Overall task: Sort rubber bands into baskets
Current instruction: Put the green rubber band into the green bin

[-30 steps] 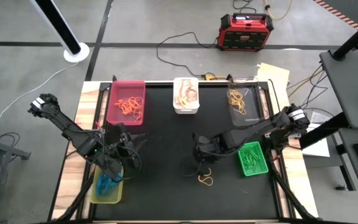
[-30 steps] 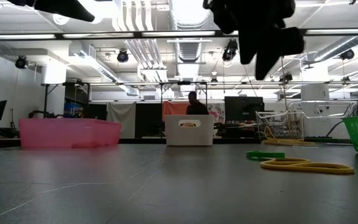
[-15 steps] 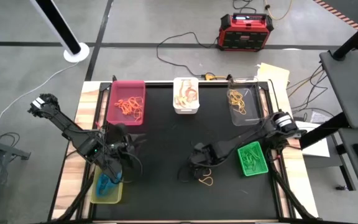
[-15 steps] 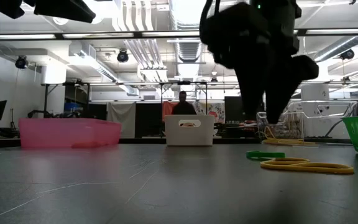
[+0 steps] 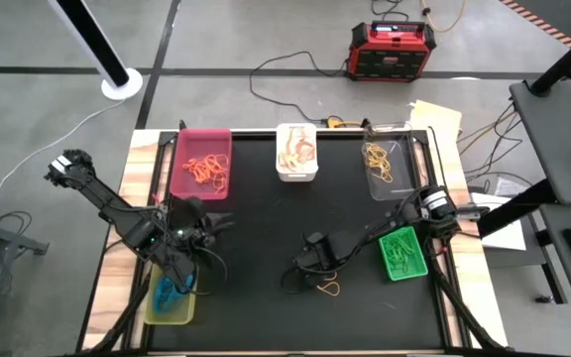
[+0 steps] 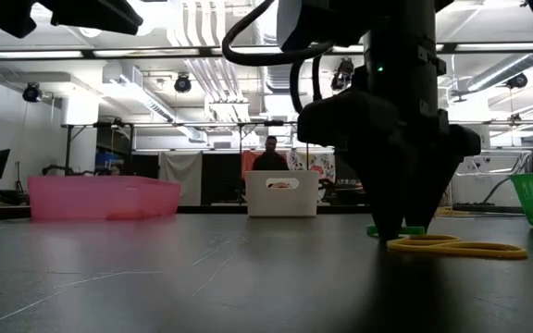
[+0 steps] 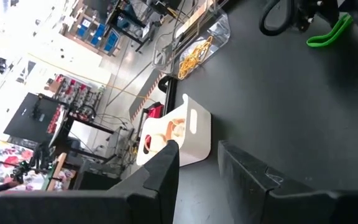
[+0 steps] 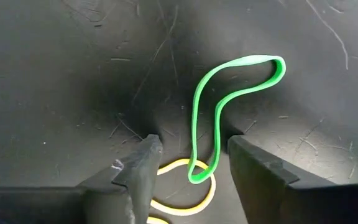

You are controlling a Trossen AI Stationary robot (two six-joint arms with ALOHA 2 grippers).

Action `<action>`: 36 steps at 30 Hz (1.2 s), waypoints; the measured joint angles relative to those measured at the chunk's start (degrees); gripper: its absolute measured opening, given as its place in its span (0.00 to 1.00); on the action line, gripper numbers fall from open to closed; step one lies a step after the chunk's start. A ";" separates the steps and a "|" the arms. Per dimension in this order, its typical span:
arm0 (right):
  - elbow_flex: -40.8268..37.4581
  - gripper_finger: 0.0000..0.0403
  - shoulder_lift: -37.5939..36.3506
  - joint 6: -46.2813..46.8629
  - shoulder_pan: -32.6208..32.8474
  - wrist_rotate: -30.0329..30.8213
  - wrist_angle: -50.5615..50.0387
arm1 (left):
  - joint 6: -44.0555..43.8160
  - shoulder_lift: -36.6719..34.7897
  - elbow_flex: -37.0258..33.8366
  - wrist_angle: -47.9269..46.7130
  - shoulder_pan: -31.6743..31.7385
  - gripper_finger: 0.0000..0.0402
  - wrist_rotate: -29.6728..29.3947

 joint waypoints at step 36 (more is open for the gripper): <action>-0.21 0.02 -16.40 0.28 0.96 0.27 -32.82 | -6.82 3.23 -0.26 3.91 3.26 0.24 0.12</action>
